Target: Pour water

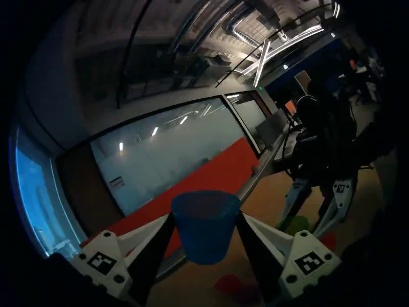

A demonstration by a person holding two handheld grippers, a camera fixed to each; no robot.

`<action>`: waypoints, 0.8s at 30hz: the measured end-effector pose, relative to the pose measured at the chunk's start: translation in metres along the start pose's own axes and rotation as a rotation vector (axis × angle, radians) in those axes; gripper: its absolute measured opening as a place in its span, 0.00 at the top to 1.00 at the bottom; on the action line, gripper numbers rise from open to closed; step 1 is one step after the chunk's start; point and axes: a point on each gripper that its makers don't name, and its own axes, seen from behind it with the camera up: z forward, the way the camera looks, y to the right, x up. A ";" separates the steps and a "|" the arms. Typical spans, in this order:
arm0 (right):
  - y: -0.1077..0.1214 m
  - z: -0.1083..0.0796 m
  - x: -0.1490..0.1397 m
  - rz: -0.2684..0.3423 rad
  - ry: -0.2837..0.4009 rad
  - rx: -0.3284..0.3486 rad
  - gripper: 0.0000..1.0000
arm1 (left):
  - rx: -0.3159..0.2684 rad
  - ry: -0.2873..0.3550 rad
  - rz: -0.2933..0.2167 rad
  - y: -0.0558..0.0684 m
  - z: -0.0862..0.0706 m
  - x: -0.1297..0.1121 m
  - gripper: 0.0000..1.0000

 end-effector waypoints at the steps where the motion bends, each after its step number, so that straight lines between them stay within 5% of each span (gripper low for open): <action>1: -0.001 0.000 0.000 -0.001 0.000 0.002 0.10 | 0.001 -0.001 0.006 0.000 0.000 0.000 0.16; 24: -0.016 0.008 0.001 -0.012 0.005 0.042 0.09 | -0.002 0.006 0.171 0.001 0.002 0.014 0.16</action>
